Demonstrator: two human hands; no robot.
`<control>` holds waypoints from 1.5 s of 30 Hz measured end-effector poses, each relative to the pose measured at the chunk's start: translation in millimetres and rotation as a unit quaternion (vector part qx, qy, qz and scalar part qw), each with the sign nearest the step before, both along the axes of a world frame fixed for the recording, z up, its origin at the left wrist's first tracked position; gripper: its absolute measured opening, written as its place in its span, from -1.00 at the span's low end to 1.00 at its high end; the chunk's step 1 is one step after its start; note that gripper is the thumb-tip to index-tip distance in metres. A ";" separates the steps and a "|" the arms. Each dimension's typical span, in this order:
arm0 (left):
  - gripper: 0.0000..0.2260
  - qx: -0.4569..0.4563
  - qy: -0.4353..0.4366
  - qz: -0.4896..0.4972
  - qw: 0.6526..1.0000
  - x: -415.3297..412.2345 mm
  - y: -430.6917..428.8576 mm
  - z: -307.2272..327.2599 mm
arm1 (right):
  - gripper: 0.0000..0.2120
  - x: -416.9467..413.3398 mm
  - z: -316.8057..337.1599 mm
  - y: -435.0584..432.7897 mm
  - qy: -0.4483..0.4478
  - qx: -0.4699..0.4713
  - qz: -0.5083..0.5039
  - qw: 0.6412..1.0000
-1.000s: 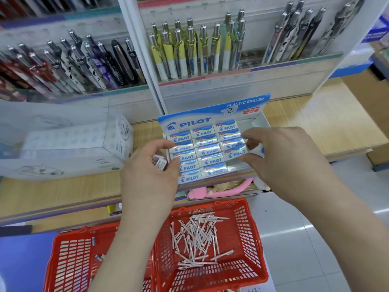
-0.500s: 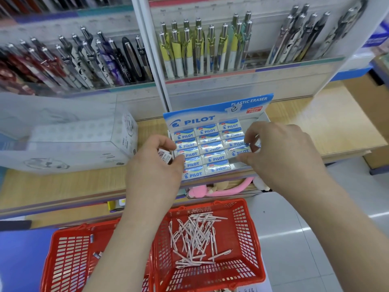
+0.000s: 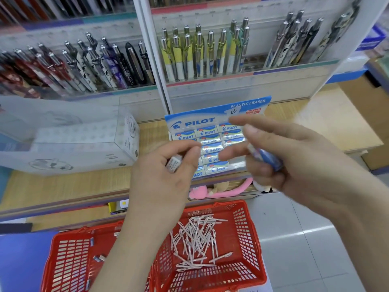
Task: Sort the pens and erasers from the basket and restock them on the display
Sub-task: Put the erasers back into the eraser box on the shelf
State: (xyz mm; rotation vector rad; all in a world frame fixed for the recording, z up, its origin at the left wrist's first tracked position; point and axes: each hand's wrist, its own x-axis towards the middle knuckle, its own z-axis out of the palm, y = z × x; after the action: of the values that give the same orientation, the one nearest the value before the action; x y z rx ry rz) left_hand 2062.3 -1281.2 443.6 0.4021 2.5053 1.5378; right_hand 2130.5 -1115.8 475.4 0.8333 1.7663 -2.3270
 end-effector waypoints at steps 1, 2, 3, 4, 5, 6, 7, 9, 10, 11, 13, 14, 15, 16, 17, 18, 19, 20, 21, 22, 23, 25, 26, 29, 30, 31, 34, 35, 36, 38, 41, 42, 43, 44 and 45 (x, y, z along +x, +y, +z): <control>-0.94 0.057 -0.042 -0.017 0.997 5.7 2.9 7.8 | -0.56 2.5 3.4 -4.2 0.010 -0.105 0.004 0.994; -0.91 0.101 -0.077 -0.034 0.991 11.3 4.8 15.5 | -0.48 4.8 2.6 -6.4 0.013 -0.164 0.013 0.986; -0.86 0.125 -0.096 -0.057 0.986 15.9 6.0 21.4 | -0.40 6.4 0.1 -7.2 0.011 -0.189 0.025 0.982; -0.81 0.132 -0.103 -0.083 0.982 19.6 6.6 25.0 | -0.33 7.4 -3.3 -7.6 0.005 -0.195 0.037 0.980; -0.78 0.130 -0.103 -0.106 0.981 22.0 6.8 26.4 | -0.27 8.4 -7.2 -8.1 -0.001 -0.190 0.047 0.981; -0.77 0.122 -0.098 -0.124 0.980 23.1 6.4 26.0 | -0.23 8.7 -10.4 -9.1 -0.005 -0.184 0.055 0.981; -0.77 0.111 -0.090 -0.134 0.981 23.0 5.6 24.0 | -0.21 9.0 -13.0 -10.2 -0.010 -0.180 0.062 0.982; -0.80 0.087 -0.073 -0.145 0.983 21.4 4.7 21.1 | -0.21 8.8 -15.1 -12.9 -0.016 -0.174 0.073 0.982; -0.81 0.079 -0.067 -0.150 0.983 21.0 4.6 21.4 | -0.22 9.3 -15.2 -14.3 -0.015 -0.172 0.076 0.982; -0.83 0.077 -0.062 -0.156 0.983 20.6 4.7 22.3 | -0.23 9.3 -14.6 -15.9 -0.014 -0.171 0.075 0.982; -0.89 0.077 -0.054 -0.170 0.981 21.7 3.8 23.8 | -0.24 9.0 -12.1 -18.9 -0.018 -0.168 0.062 0.984; -0.92 0.072 -0.046 -0.177 0.981 23.4 4.1 24.3 | -0.26 8.8 -10.1 -20.6 -0.019 -0.165 0.057 0.984; -0.93 0.066 -0.041 -0.178 0.981 25.7 4.8 24.5 | -0.28 9.2 -8.6 -21.9 -0.015 -0.165 0.053 0.985; -0.94 0.071 -0.048 -0.174 0.981 28.2 6.0 24.9 | -0.32 9.7 -5.7 -23.5 -0.006 -0.165 0.051 0.985; -0.93 0.092 -0.070 -0.163 0.980 30.5 7.6 25.9 | -0.38 10.7 -3.8 -24.3 0.013 -0.158 0.049 0.986; -0.94 0.123 -0.102 -0.142 0.977 32.1 9.5 26.9 | -0.46 12.2 -2.5 -24.4 0.039 -0.133 0.049 0.989; -0.93 0.148 -0.126 -0.105 0.975 32.1 11.1 26.6 | -0.56 14.5 -2.4 -23.7 0.069 -0.082 0.051 0.993; -0.90 0.164 -0.142 -0.060 0.974 30.8 11.7 26.3 | -0.64 17.0 -2.6 -22.7 0.098 -0.014 0.048 0.994; -0.84 0.180 -0.155 -0.017 0.971 29.0 11.4 25.4 | -0.69 19.2 -3.8 -21.3 0.124 0.059 0.035 0.990; -0.79 0.198 -0.172 0.014 0.965 27.5 11.1 24.4 | -0.72 21.5 -5.4 -19.6 0.148 0.121 0.015 0.982; -0.76 0.216 -0.190 0.033 0.957 26.0 11.0 23.0 | -0.75 23.4 -6.8 -18.5 0.170 0.165 -0.004 0.971; -0.78 0.238 -0.225 0.054 0.943 24.8 11.8 20.5 | -0.80 25.2 -9.7 -17.2 0.217 0.293 -0.004 0.931; -0.79 0.240 -0.239 0.058 0.939 25.3 12.7 19.5 | -0.80 24.9 -10.7 -17.3 0.226 0.374 0.013 0.899; -0.78 0.204 -0.231 0.044 0.950 27.6 14.4 17.7 | -0.80 25.8 -14.9 -9.3 0.216 0.494 0.033 0.842; -0.78 0.176 -0.197 0.037 0.964 27.3 13.5 17.5 | -0.81 26.6 -14.9 -3.6 0.202 0.507 0.026 0.838; -0.80 0.144 -0.152 0.031 0.977 25.7 12.3 17.6 | -0.81 26.8 -15.7 3.2 0.181 0.520 0.018 0.835; -0.90 0.035 -0.042 0.036 0.998 11.7 5.2 9.0 | -0.83 23.6 -20.8 21.8 0.105 0.566 0.025 0.817; -0.88 -0.003 -0.021 0.040 0.999 6.0 1.8 3.1 | -0.83 21.0 -23.7 24.2 0.084 0.572 0.032 0.815; -0.87 -0.041 -0.007 0.042 0.998 0.8 -1.0 -3.2 | -0.82 17.9 -26.8 24.9 0.065 0.577 0.045 0.813; -0.86 -0.117 0.013 0.033 0.993 -6.0 -4.1 -15.7 | -0.81 11.9 -32.0 22.4 0.031 0.594 0.083 0.800; -0.81 -0.176 0.028 0.019 0.984 -9.4 -3.5 -25.8 | -0.79 4.5 -33.9 18.1 -0.002 0.605 0.122 0.787; -0.80 -0.184 0.028 0.020 0.982 -10.2 -2.7 -26.9 | -0.79 2.2 -33.0 17.5 -0.010 0.605 0.128 0.786; -0.79 -0.188 0.029 0.021 0.981 -11.0 -2.0 -28.0 | -0.78 -0.1 -31.9 17.0 -0.020 0.603 0.131 0.786; -0.79 -0.189 0.030 0.021 0.981 -11.5 -1.1 -29.0 | -0.78 -2.0 -30.6 16.9 -0.034 0.596 0.131 0.792; -0.79 -0.189 0.032 0.020 0.981 -11.6 -0.4 -29.9 | -0.79 -4.0 -29.1 16.9 -0.050 0.583 0.127 0.801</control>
State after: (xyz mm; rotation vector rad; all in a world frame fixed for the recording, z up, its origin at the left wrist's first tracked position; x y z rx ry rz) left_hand 2050.7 -1281.7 413.6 0.3479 2.7874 1.0369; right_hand 2126.5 -1098.9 446.3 0.6696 2.9475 -0.7937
